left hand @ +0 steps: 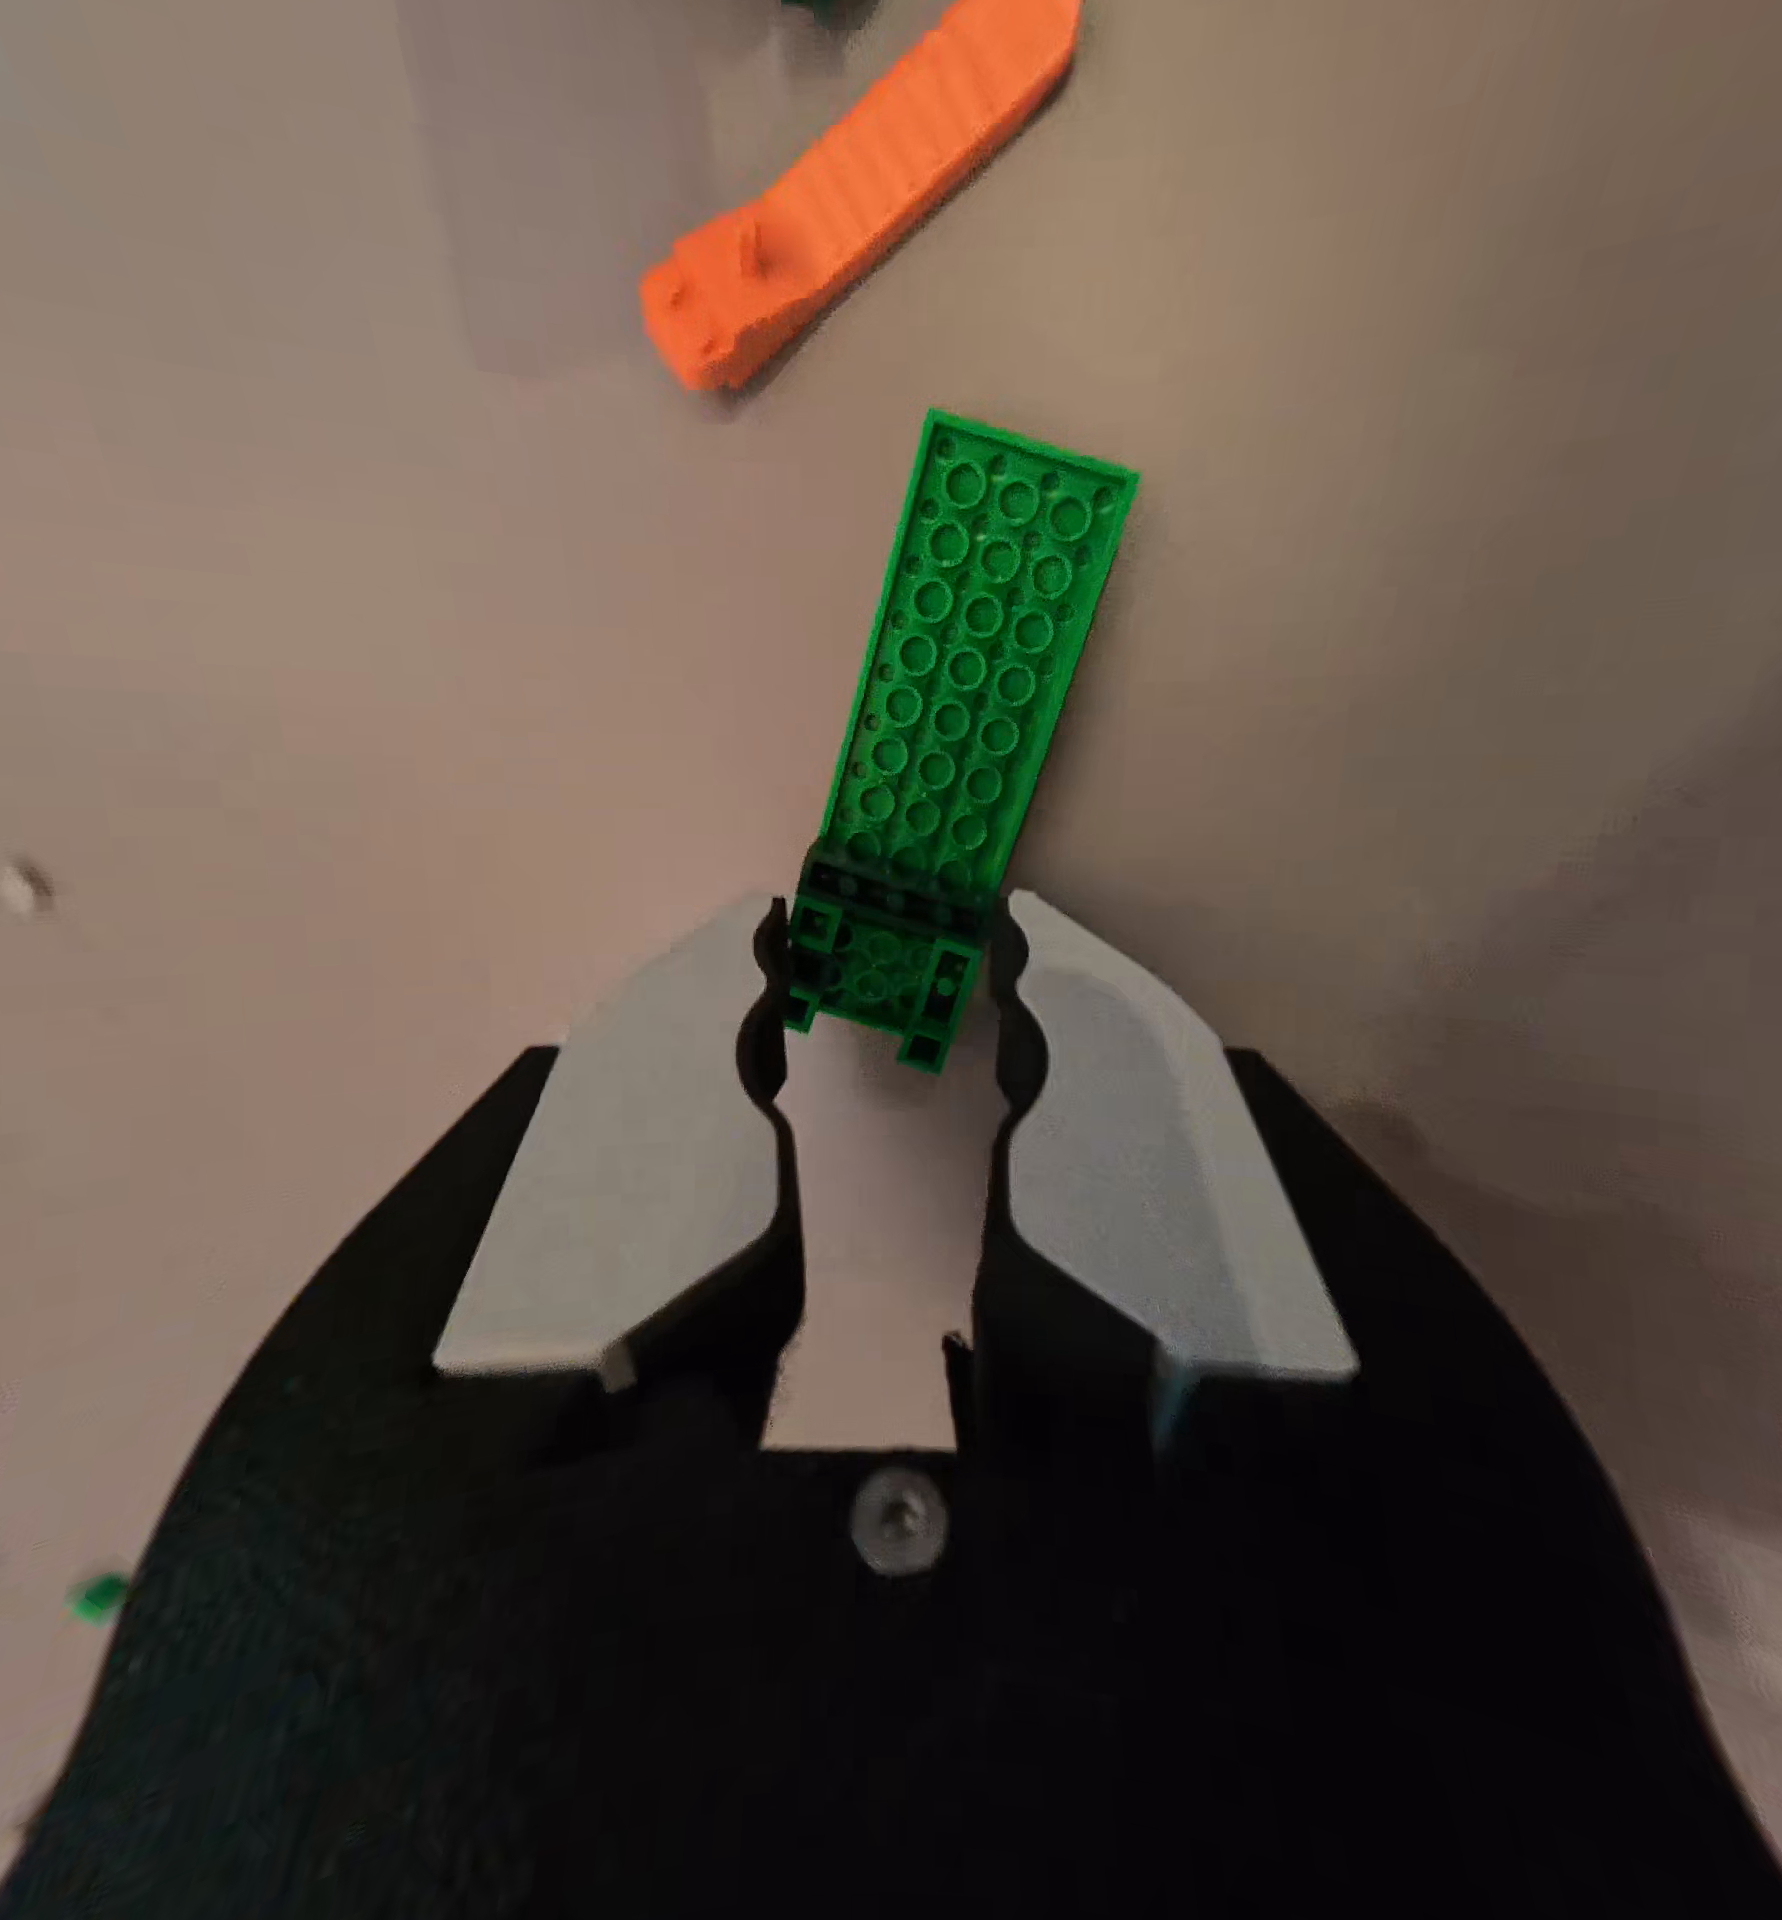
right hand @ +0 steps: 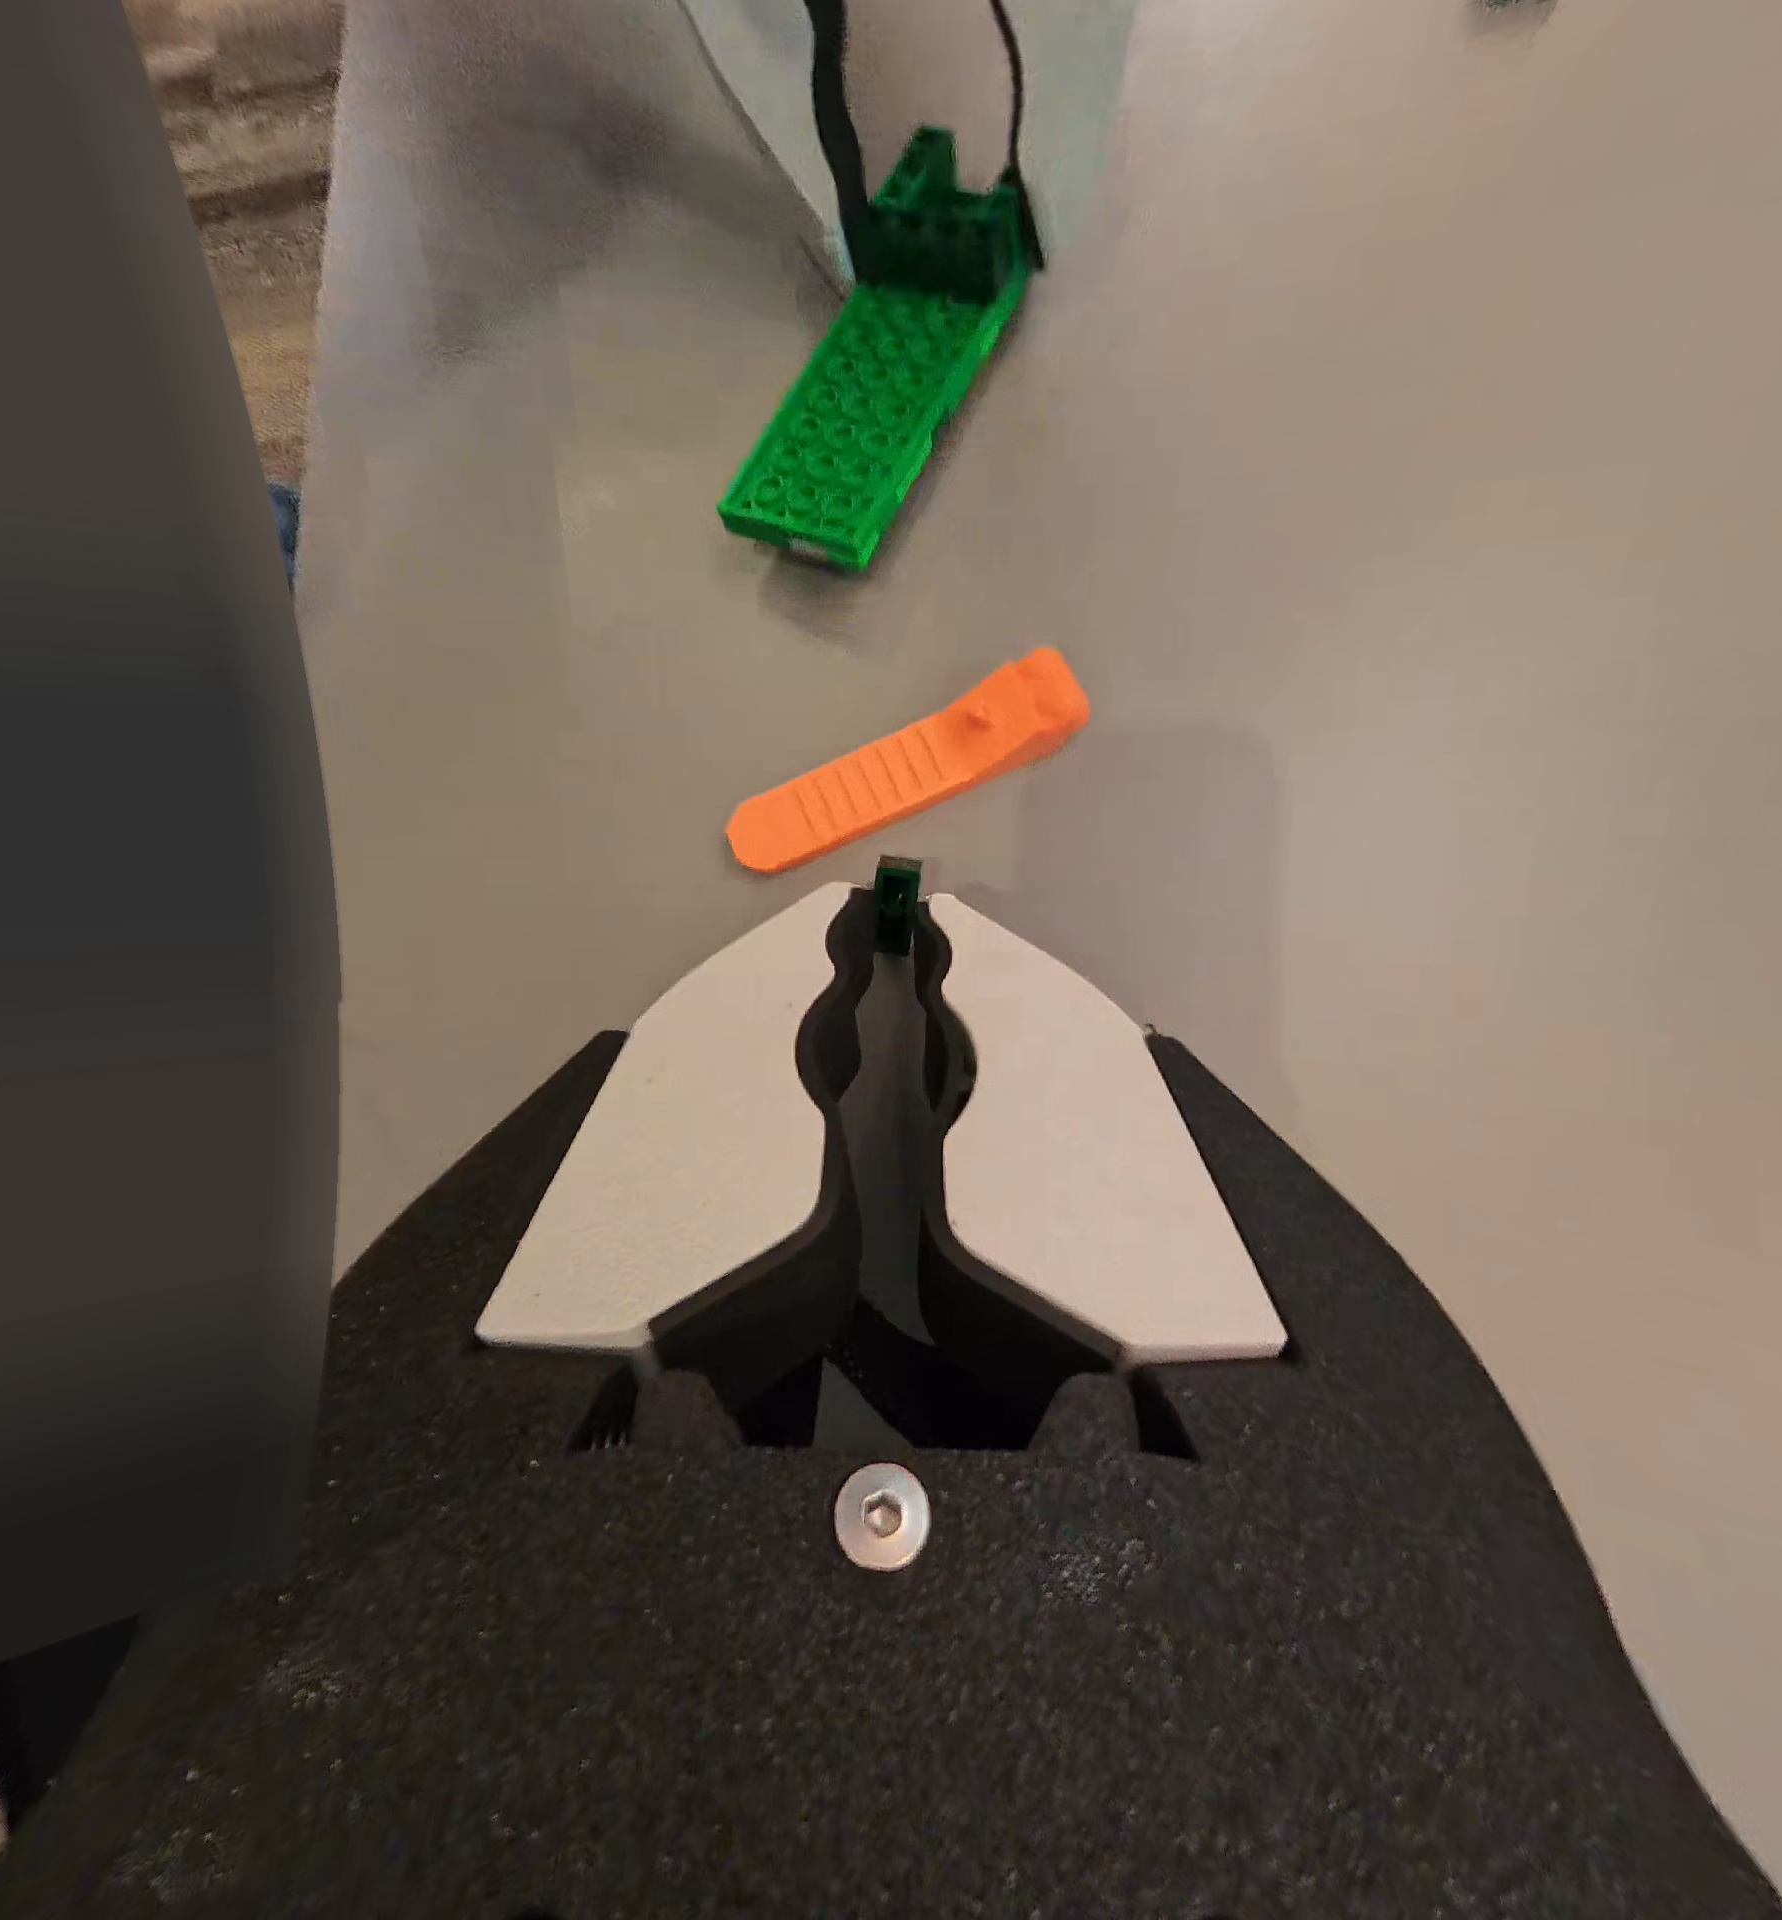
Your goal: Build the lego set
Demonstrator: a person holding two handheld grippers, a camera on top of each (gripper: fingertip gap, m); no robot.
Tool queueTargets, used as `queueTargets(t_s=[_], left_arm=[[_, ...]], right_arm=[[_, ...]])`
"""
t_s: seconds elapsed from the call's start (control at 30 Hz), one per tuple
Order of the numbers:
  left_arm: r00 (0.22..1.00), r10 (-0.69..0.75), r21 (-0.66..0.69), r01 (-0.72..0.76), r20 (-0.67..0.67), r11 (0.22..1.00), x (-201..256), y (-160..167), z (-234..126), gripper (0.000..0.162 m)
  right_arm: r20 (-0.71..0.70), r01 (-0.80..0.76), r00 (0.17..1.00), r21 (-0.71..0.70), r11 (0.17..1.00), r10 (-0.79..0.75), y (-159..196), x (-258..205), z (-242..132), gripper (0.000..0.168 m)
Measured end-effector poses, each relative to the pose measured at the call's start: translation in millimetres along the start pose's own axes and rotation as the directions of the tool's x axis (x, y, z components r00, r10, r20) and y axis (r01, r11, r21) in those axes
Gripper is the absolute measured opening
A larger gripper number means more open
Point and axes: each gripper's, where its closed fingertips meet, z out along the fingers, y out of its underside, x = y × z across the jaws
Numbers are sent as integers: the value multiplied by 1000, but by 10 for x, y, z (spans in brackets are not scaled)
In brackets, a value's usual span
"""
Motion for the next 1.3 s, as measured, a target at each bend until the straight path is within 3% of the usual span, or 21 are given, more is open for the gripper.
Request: queueTargets(t_s=[0.17, 0.3, 0.43, 0.6, 0.9, 1.0, 1.13, 1.3], left_arm=[[939, -340, 163, 328, 49, 930, 334, -68, -164, 36], [866, -493, 244, 462, 83, 853, 386, -196, -144, 36], [848, -519, 255, 482, 104, 838, 371, -321, -20, 37], [825, -555, 223, 524, 107, 822, 272, -427, 76, 37], [776, -627, 125, 617, 65, 777, 280, -435, 98, 37], [829, -556, 119, 548, 55, 828, 349, -457, 89, 37], [955, -288, 115, 279, 70, 953, 350, -478, 74, 37], [998, -41, 194, 31, 49, 980, 125, -581, 36, 36]], right_arm=[[28, -13, 1000, -22, 1000, 14, -96, -99, 125, 7], [19, 41, 999, -10, 999, -41, -253, -147, 257, 7], [-32, 34, 999, 72, 997, -32, -376, -111, 24, 7], [-141, 123, 983, 59, 991, -113, -426, -47, -186, 7], [-199, 184, 963, -4, 983, -181, -439, 176, -139, 7], [-142, 195, 971, -4, 981, -193, -413, 216, -67, 7], [-45, 189, 981, 20, 982, -188, -430, 247, -33, 7], [13, 220, 975, -1, 975, -220, -532, 117, -5, 7]])
